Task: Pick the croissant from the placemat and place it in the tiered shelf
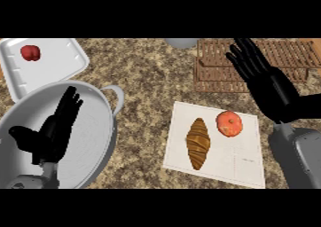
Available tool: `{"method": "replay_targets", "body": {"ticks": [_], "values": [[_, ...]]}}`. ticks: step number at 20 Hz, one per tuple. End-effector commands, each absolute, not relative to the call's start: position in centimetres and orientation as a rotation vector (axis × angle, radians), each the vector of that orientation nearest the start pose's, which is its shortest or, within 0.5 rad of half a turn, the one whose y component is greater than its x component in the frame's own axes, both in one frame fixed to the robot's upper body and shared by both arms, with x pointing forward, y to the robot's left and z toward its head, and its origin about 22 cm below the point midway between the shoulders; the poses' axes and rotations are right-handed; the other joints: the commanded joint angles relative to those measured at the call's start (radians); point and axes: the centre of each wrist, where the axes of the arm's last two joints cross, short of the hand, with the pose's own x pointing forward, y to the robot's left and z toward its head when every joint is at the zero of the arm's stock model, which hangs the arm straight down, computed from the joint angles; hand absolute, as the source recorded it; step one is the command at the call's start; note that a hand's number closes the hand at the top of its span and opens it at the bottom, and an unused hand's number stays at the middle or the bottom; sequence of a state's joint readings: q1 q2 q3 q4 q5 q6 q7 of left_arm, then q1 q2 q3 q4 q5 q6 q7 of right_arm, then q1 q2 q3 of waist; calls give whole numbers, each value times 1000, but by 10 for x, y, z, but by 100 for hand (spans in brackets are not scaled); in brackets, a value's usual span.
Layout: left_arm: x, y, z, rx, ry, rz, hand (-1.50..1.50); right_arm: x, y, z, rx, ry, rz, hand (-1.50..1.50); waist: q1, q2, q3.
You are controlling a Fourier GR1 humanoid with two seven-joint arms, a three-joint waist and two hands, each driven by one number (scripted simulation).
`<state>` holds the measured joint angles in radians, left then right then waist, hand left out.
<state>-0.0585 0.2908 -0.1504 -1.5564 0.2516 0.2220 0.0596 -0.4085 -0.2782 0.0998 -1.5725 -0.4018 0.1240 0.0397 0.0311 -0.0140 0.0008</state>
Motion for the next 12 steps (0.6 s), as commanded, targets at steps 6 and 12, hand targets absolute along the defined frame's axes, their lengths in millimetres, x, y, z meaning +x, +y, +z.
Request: {"method": "replay_targets", "body": {"ticks": [6, 12], "values": [[259, 284, 68, 300, -1656, 30, 0, 321, -138, 93, 264, -1750, 401, 150, -13, 13, -1], [251, 277, 56, 229, -1618, 29, 0, 315, -177, 60, 245, -1727, 70, -150, -28, 13, -1]]}}
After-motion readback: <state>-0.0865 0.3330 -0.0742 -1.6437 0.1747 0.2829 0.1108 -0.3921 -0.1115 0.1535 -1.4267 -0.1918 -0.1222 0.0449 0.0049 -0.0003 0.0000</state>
